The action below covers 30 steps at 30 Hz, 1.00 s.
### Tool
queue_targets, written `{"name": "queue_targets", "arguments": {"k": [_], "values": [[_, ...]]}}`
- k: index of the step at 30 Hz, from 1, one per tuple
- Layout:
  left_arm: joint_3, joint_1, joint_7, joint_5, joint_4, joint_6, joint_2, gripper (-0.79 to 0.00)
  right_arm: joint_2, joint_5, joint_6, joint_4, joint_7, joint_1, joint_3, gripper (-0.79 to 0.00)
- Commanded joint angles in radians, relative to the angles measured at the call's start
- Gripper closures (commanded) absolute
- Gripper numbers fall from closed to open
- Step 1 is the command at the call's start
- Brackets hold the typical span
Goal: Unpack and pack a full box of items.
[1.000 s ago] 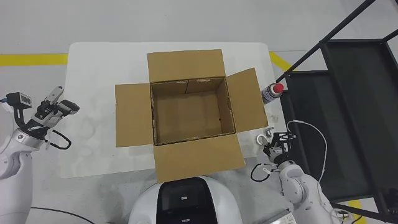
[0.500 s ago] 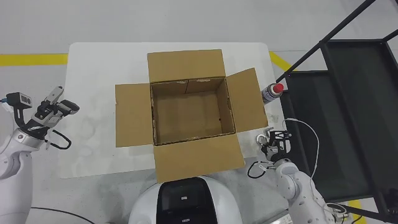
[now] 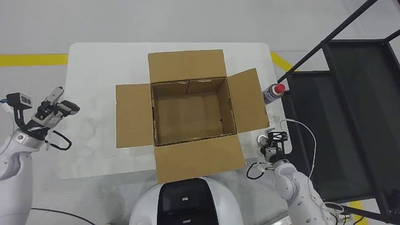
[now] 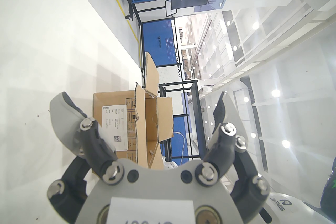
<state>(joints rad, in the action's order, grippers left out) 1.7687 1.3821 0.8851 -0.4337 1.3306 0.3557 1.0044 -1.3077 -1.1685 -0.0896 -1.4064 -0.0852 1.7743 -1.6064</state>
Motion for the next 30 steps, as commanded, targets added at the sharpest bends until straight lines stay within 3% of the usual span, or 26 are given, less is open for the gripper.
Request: {"name": "queue_targets", "arguments": {"k": [1,2,8,17,30], "values": [[0.0,0.0,0.0,0.0,0.0,0.0,0.0,-0.785,0.0,0.0,0.002,0.005,0.001,-0.004,0.003,-0.037],[0.0,0.0,0.0,0.0,0.0,0.0,0.0,-0.785,0.0,-0.001,0.003,0.006,0.001,-0.005,0.004,0.0],[0.0,0.0,0.0,0.0,0.0,0.0,0.0,-0.785,0.002,-0.007,0.005,-0.002,0.009,-0.002,0.003,0.0],[0.0,0.0,0.0,0.0,0.0,0.0,0.0,-0.785,0.01,0.057,-0.067,-0.121,0.011,0.078,-0.044,0.0],[0.0,0.0,0.0,0.0,0.0,0.0,0.0,-0.785,0.006,0.224,-0.08,-0.08,-0.014,0.032,-0.046,0.0]]}}
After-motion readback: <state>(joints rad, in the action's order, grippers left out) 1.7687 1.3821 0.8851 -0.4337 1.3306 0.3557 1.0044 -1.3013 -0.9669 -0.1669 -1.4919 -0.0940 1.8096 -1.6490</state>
